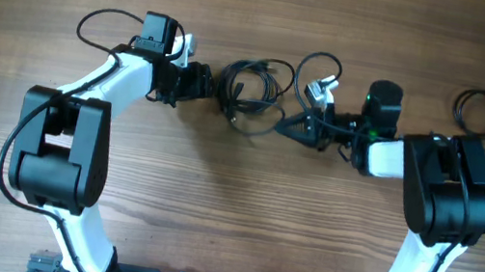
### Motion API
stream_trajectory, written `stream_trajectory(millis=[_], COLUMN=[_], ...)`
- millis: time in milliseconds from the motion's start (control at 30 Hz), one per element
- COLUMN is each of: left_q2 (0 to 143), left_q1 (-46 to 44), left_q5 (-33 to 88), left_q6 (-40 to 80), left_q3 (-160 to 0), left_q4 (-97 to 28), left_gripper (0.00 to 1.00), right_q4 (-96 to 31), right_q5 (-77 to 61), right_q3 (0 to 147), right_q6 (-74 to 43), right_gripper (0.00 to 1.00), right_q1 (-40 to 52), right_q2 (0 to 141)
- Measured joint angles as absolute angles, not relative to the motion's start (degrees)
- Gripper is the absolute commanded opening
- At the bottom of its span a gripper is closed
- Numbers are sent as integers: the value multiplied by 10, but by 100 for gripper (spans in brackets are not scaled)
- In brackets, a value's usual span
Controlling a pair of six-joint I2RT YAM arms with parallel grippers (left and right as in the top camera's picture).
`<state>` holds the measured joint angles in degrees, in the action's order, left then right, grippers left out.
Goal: Untangle cables
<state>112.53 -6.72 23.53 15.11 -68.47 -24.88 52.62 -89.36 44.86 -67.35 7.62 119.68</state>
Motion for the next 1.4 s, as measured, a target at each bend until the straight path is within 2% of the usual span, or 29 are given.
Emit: stream_trajectory(millis=[233, 367, 567, 633, 700, 833, 933, 967, 1033, 1067, 1167, 1267, 1300, 1400], left_q2=[1125, 1125, 1125, 1125, 1125, 1126, 1126, 1127, 1129, 1129, 1129, 1130, 1130, 1138], left_q1=[-67, -67, -67, -67, -67, -70, -94, -102, -124, -138, -153, -153, -153, -152], left_q5=[239, 240, 241, 241, 240, 221, 210, 207, 195, 185, 167, 168, 180, 255], left_q6=[151, 151, 151, 151, 153, 208, 219, 220, 222, 222, 222, 219, 208, 165], left_q3=[-685, -685, -685, -685, -684, -683, -683, -682, -682, -682, -683, -683, -683, -682], left_q4=[-248, -248, -248, -248, -248, -235, -218, -209, -192, -189, -186, -186, -185, -177], left_gripper=[74, 74, 74, 68, 64, 71, 73, 75, 77, 77, 73, 73, 74, 74], right_q4=[510, 391, 309, 244, 129, -141, -294, -396, -513, -545, -550, -514, -495, -462], right_q5=[-849, -733, -654, -632, -593, -450, -354, -330, -288, -270, -266, -265, -269, -301], right_q3=[418, 417, 416, 414, 417, 432, 452, 481, 537, 573, 612, 611, 608, 580], right_q6=[-640, -588, -563, -545, -518, -427, -348, -325, -288, -267, -227, -212, -216, -222], right_gripper=[5, 5, 5, 5, 5, 5, 5, 5, 5, 8, 35, 51, 63, 67], right_q1=[65, 65, 65, 65, 65, 65, 65, 65, 65, 65, 65, 65, 65, 65], right_q2=[1197, 1193, 1158, 1096, 1018, 857, 802, 804, 803, 802, 800, 800, 803, 808])
